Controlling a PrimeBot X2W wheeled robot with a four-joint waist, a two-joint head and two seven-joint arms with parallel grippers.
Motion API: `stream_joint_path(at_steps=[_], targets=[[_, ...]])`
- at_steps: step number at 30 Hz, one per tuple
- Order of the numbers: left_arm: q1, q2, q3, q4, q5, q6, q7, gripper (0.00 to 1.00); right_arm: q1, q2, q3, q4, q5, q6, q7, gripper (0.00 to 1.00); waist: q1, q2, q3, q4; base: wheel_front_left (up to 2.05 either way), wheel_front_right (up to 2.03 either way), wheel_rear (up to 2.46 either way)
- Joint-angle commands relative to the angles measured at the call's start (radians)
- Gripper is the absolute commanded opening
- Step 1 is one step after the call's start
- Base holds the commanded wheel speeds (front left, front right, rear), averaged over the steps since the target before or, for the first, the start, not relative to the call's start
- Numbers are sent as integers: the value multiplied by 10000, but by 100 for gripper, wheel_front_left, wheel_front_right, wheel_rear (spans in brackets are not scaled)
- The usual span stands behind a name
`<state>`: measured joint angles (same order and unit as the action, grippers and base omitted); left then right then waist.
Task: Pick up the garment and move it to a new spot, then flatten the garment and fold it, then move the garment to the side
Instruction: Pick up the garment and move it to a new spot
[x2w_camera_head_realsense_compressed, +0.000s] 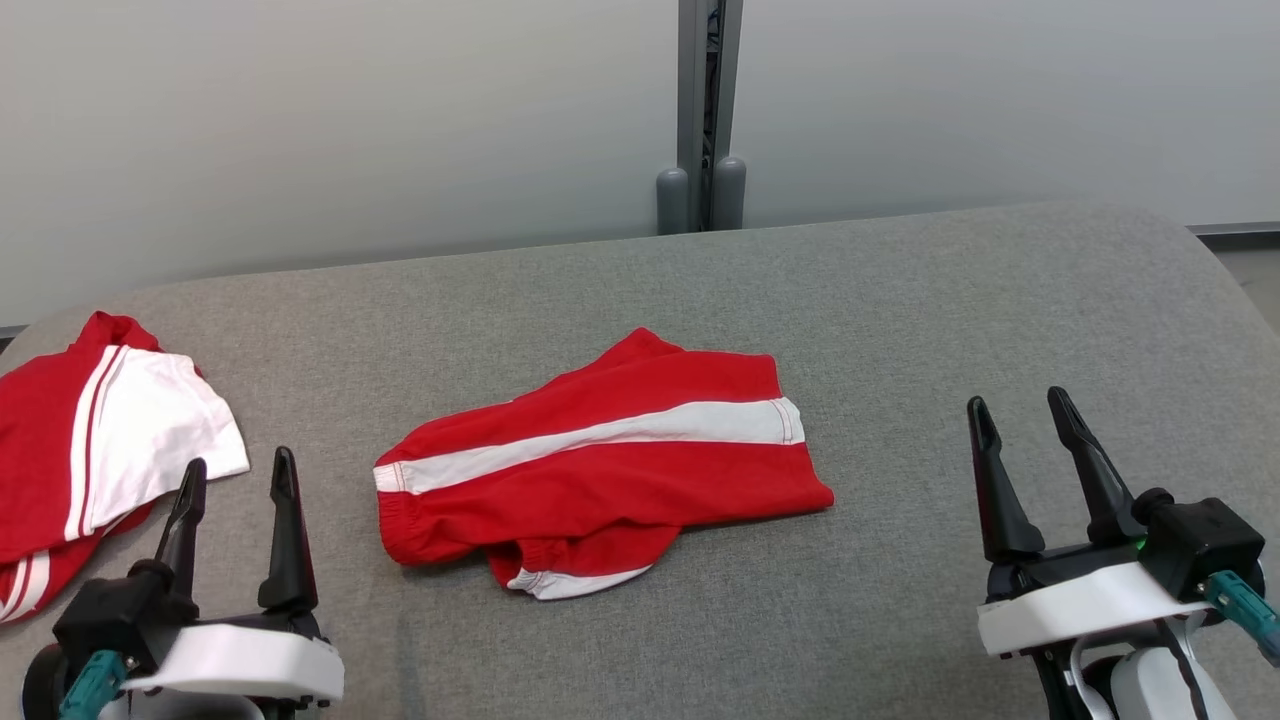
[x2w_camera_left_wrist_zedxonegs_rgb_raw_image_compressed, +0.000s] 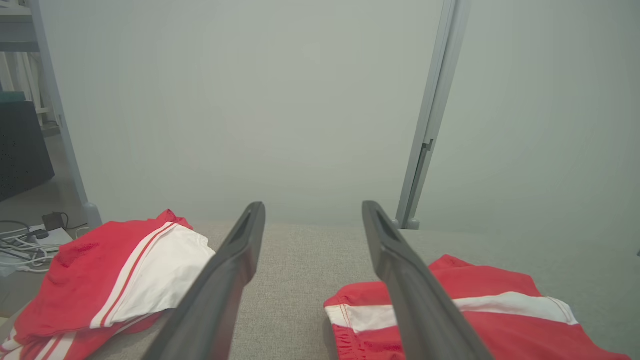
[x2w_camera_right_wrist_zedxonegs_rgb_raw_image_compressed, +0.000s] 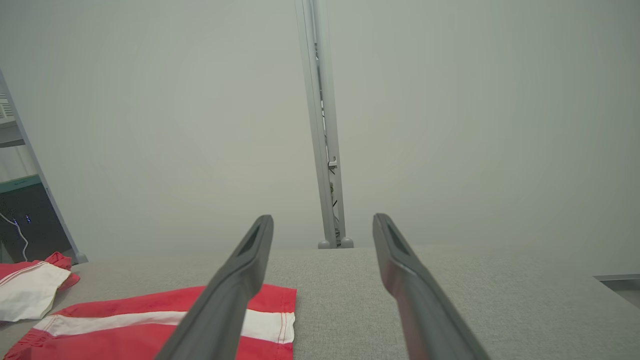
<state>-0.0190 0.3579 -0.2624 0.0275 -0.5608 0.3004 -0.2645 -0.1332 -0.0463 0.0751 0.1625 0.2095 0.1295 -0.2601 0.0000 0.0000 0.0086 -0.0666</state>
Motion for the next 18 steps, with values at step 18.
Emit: stream_joint_path(at_steps=[18], targets=[[744, -1599, 1433, 571, 1661, -1402, -23, 100, 183, -77, -242, 340, -40, 23, -50, 100, 0, 0, -41, 71, 0, 0, 0]])
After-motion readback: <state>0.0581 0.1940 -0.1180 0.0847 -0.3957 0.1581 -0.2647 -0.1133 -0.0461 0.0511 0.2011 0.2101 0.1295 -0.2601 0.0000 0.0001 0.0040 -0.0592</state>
